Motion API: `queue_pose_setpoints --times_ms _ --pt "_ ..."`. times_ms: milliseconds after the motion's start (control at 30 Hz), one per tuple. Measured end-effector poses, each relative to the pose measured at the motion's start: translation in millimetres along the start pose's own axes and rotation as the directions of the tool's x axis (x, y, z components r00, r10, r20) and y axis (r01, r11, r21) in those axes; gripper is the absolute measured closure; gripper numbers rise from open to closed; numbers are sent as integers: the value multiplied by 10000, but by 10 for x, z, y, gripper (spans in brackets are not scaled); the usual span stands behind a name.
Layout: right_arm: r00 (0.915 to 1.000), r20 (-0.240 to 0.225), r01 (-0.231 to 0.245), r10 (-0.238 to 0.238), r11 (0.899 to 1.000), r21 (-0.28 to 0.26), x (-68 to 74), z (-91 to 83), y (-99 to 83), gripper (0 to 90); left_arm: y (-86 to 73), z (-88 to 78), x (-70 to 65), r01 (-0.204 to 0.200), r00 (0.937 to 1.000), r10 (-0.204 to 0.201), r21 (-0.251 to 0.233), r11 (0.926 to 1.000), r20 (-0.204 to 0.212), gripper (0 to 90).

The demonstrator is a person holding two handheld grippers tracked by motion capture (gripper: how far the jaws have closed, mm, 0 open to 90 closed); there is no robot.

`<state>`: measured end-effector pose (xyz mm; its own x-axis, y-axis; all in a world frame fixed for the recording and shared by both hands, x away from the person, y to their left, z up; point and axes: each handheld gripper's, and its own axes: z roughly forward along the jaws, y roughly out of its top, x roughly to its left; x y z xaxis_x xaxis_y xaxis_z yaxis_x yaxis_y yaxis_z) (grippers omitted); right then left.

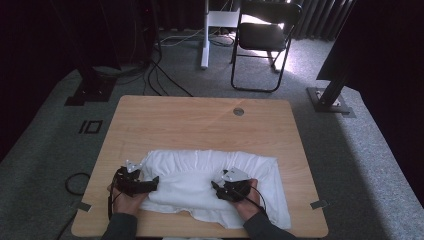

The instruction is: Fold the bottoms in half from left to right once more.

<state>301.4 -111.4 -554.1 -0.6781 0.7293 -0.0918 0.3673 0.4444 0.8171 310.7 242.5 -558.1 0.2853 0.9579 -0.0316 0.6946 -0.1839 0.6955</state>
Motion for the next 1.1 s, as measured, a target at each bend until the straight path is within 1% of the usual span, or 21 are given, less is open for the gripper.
queue_pose_setpoints --times_ms 100,133,200,233,267,333,433,467,533,567,600,633,667,700,733,800,867,1000,1100 --pt "10000 -8 -23 23 10000 0 0 -1 -1 365 -15 -15 -82 -145 9999 146 121 9998 -93 7" --pt "10000 -7 -15 15 10000 -2 -1 -1 -2 365 -24 -24 -126 -310 9995 311 143 9994 -67 17" --pt "10000 -16 -9 9 10000 -12 -2 -1 -3 365 -41 -51 -180 -393 9992 392 18 9992 36 80" --pt "10000 -22 -28 27 10000 -27 -2 0 -3 365 -44 -62 -186 -435 9990 435 -11 9991 77 116" --pt "10000 -26 -31 31 10000 -30 -3 0 -4 365 -48 -73 -194 -391 9991 391 -26 9992 138 148" --pt "10000 -24 -18 18 10000 -33 -2 0 -5 365 -48 -83 -200 -401 9991 402 -50 9992 165 178" --pt "10000 -23 -22 22 10000 -42 -2 0 -5 365 -40 -105 -220 -421 9985 424 -92 9991 338 307" --pt "10000 -27 -26 26 10000 -40 -2 0 -5 365 -37 -112 -232 -427 9982 430 -94 9990 422 376" --pt "10000 -23 -16 16 10000 -47 -2 0 -6 365 -29 -114 -254 -458 9980 461 -81 9989 442 466" --pt "10000 -23 -10 10 10000 -51 -2 0 -6 365 -24 -115 -256 -458 9971 463 -101 9989 608 518" --pt "10000 -20 -8 8 10000 -53 -2 1 -6 365 -23 -112 -258 -357 9972 366 -138 9993 654 595" --pt "10000 -21 -9 9 10000 -54 -2 0 -6 364 -21 -106 -253 -229 9968 242 -175 9996 763 647" --pt "10000 -22 -7 7 10000 -56 -2 0 -6 365 -20 -102 -245 -135 9954 151 -167 9998 946 728" --pt "10000 -21 -5 5 10000 -55 -2 1 -6 364 -19 -94 -242 -4 9943 24 -189 9998 1066 769" --pt "10000 -20 -8 8 10000 -53 -2 0 -6 365 -17 -91 -245 5 9939 16 -187 9998 1099 797" --pt "10000 -31 -16 16 10000 -46 -2 0 -6 365 -15 -92 -256 -67 9943 87 -195 9998 1060 830" --pt "10000 -53 -2 2 10000 -53 -7 2 -5 365 -9 -93 -259 -110 9948 131 -221 9997 1011 839" --pt "9999 -171 -19 19 10000 -9 -28 11 2 363 20 -112 -217 111 9936 -61 -437 9990 1126 848" --pt "9996 -268 17 -17 10000 9 -52 33 19 361 73 -180 -165 317 9904 -196 -863 9958 1366 850"
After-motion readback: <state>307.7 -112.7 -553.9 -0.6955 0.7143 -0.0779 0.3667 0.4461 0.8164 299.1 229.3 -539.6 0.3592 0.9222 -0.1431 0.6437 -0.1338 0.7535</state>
